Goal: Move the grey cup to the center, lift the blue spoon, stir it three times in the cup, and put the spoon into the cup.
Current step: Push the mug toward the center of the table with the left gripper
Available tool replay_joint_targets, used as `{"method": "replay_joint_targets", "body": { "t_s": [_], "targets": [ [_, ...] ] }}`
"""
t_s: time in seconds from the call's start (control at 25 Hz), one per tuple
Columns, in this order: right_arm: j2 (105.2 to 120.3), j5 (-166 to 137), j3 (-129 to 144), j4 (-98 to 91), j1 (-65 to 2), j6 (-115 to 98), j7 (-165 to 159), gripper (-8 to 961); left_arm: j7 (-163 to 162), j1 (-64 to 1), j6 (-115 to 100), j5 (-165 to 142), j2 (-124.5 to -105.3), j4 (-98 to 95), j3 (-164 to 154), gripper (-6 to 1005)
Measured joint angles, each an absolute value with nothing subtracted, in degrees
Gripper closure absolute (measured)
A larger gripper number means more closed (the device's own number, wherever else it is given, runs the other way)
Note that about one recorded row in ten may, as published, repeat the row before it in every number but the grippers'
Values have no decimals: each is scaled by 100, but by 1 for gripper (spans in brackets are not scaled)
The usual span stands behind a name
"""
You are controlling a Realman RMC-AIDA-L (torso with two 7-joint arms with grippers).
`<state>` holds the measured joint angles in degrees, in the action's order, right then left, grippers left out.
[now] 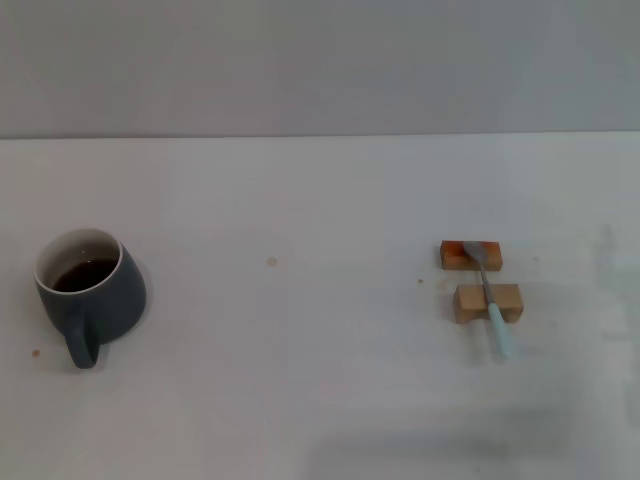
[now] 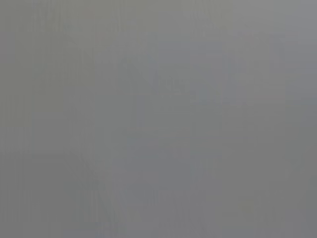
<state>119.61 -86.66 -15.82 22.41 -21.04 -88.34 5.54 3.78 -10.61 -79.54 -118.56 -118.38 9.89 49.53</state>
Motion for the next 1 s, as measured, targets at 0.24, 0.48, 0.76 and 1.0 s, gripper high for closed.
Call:
{"method": "replay_joint_targets", "body": {
  "t_s": [0.24, 0.48, 0.76, 1.0],
  "targets": [
    [11962, -8666, -1582, 2241, -2109, -8840, 549, 440, 378, -1098, -7881, -11856, -11838, 996, 4953, 1000],
    [11962, -8666, -1582, 2241, -2104, -8842, 547, 437, 387, -1146, -7744, -11861, -11834, 979, 4947, 1001],
    [11962, -8666, -1576, 2254, -2088, -8842, 545, 434, 443, -1288, -7364, -11859, -11816, 846, 4953, 1001],
    [11944, -8666, -1513, 2446, -1970, -8831, 545, 432, 448, -1506, -7096, -11898, -11820, 692, 4918, 1001]
  ]
}}
